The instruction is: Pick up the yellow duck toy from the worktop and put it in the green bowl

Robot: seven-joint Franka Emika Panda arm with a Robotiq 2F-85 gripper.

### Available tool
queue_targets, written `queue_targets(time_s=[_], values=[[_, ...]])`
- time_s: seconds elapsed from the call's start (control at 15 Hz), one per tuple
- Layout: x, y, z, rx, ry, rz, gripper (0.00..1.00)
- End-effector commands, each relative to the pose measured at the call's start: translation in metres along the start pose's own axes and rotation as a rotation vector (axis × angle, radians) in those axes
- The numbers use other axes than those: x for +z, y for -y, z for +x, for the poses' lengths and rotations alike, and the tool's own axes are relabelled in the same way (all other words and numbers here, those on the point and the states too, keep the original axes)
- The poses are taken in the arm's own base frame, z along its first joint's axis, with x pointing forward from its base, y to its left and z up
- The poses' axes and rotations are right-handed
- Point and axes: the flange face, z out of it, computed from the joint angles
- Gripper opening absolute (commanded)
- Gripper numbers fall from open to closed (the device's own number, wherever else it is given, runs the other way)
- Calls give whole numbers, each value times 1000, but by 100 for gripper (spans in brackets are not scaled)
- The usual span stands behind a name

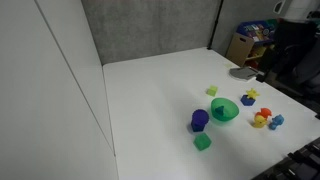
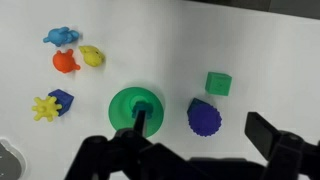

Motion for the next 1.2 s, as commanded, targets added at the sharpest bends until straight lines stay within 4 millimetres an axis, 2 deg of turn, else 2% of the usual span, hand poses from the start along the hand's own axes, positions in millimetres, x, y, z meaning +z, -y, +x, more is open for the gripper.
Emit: queue_targets(time_s=[0.0, 0.6, 0.93, 1.13], values=[[0, 0, 0, 0, 1, 0, 100], [0, -2, 1, -3, 8, -1, 100], [3, -20, 2, 4, -11, 43, 100], [7, -42, 2, 8, -33, 64, 100]])
